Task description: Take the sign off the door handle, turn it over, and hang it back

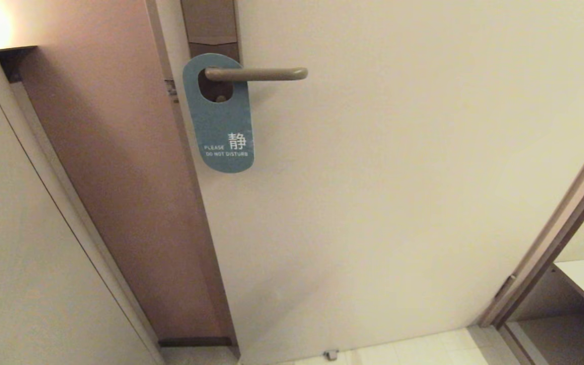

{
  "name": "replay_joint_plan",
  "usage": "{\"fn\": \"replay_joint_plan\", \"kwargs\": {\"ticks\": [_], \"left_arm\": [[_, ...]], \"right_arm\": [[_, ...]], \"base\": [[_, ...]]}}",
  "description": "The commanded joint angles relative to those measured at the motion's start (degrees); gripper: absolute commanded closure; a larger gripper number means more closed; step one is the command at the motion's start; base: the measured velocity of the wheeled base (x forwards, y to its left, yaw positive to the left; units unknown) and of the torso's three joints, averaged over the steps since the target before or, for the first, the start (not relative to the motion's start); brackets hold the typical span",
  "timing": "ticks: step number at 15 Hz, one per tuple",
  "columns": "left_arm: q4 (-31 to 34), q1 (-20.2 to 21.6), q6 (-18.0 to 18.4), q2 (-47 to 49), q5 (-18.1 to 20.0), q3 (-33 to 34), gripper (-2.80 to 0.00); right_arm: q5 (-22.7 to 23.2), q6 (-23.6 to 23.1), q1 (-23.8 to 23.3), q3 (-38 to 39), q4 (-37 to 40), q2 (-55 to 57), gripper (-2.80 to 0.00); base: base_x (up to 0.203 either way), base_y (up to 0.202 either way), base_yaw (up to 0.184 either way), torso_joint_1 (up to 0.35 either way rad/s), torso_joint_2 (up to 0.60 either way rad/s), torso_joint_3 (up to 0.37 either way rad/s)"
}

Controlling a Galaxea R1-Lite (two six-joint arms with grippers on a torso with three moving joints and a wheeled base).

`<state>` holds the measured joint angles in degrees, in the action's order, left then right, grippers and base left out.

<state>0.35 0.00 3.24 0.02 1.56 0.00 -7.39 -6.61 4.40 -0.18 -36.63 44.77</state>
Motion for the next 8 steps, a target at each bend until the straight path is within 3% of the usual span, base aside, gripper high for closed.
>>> {"fn": "replay_joint_plan", "kwargs": {"ticks": [1,5,8], "left_arm": [[0.00,0.00,0.01,-0.02,0.02,0.00,0.00],[0.00,0.00,0.01,-0.02,0.02,0.00,0.00],[0.00,0.00,0.01,-0.02,0.02,0.00,0.00]], "right_arm": [[-0.03,0.28,0.63,0.16,5.69,-8.44,0.00],[0.90,2.44,-0.71,0.18,23.59,-21.62,0.00],[6.15,2.32,-5.01,0.18,32.56,-30.17,0.00]], "base": [[0.000,0.000,0.000,0.000,0.00,0.000],[0.000,0.000,0.000,0.000,0.00,0.000],[0.000,0.000,0.000,0.000,0.00,0.000]]}}
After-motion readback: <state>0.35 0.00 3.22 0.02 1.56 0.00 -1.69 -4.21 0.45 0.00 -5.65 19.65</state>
